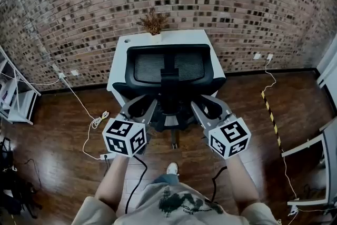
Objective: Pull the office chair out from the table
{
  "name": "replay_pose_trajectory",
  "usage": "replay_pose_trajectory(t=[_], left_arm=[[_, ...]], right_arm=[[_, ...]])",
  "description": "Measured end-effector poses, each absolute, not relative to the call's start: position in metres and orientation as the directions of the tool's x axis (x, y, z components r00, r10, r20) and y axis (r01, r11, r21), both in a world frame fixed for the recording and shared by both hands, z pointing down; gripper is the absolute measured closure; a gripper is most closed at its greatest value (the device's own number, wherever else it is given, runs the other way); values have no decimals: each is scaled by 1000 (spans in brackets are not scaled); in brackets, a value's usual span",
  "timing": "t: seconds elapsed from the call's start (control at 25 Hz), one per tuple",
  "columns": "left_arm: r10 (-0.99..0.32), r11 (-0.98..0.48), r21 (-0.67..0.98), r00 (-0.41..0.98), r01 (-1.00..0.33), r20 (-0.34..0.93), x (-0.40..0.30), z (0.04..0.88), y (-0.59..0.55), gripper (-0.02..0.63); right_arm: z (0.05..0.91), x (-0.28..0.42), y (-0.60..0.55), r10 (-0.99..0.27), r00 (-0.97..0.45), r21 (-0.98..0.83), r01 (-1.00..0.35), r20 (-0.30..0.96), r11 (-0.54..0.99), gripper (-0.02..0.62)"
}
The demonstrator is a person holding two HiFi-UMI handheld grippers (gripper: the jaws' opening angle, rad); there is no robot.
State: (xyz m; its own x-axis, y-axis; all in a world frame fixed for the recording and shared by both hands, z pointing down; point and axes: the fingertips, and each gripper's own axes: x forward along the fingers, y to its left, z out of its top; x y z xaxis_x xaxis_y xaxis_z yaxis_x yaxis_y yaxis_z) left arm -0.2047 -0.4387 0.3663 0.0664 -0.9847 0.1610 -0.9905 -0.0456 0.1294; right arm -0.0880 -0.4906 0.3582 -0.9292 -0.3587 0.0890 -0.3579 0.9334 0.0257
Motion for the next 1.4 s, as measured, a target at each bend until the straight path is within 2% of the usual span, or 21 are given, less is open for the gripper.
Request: replay_pose_trajectory(t=[0.08, 0.28, 0.52, 0.8, 0.88, 1.12, 1.28, 1.4], left_arm=[[-984, -45, 118, 64, -992, 165, -224, 362, -448, 482], [-985, -9, 76, 22, -997, 169, -276, 350, -465, 444], [-986, 18, 49, -10, -999, 167, -328, 347, -481, 382], [-976, -66, 99, 85, -993, 201, -357, 354, -505, 249], [-970, -97, 96, 116, -991, 215, -359, 356, -512, 244], [-942, -202, 45, 207, -978, 265, -355, 366, -528, 232], [-927, -258, 48, 262, -965, 268, -352, 365, -537, 232], [-913, -307, 43, 306, -951, 270, -353, 366, -542, 203]], right_arm=[[352, -94, -504, -343, -935, 28, -342, 87, 939, 453], [338, -102, -544, -365, -928, 50, -362, 76, 931, 444], [332, -108, -583, -388, -917, 68, -383, 95, 921, 384], [335, -113, -622, -394, -912, 78, -387, 117, 919, 324], [334, -112, -633, -387, -915, 67, -381, 117, 922, 321], [343, -121, -652, -337, -930, 51, -333, 148, 941, 249], [348, -128, -660, -287, -943, 20, -288, 166, 957, 242], [354, -137, -658, -219, -957, 23, -219, 192, 975, 222]])
